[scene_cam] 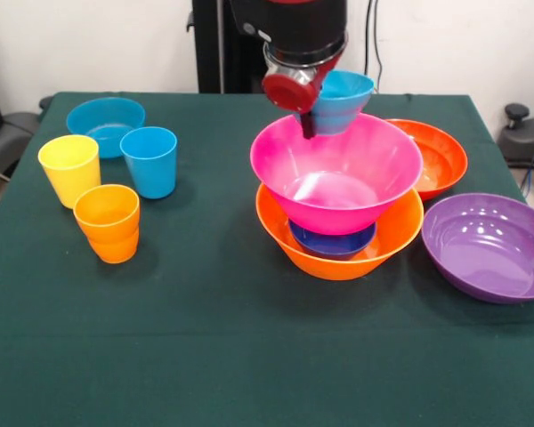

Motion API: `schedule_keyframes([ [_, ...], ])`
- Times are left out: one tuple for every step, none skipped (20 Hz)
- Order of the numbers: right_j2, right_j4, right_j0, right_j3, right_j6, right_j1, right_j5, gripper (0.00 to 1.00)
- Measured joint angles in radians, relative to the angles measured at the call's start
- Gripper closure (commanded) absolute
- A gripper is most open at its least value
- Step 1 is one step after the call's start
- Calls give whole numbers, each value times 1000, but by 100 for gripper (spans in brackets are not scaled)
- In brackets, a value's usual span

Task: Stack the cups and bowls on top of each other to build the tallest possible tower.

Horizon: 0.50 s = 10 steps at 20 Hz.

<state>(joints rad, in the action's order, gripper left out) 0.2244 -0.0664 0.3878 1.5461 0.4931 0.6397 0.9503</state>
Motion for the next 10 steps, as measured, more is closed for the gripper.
schedule_keyframes([
  [0, 1, -3, -10, 2, -7, 0, 100],
  [0, 1, -7, -22, 5, -16, 0, 100],
  [0, 2, -9, -30, 7, -21, 0, 100],
  [0, 4, -11, -39, 11, -28, 0, 100],
  [0, 4, -12, -44, 13, -32, 0, 100],
  [0, 5, -15, -56, 19, -42, 0, 100],
  [0, 5, -16, -62, 24, -46, 0, 100],
  [0, 5, -18, -72, 31, -54, 0, 100],
  [0, 6, -18, -77, 33, -58, 0, 100],
  [0, 6, -20, -85, 37, -65, 0, 100],
])
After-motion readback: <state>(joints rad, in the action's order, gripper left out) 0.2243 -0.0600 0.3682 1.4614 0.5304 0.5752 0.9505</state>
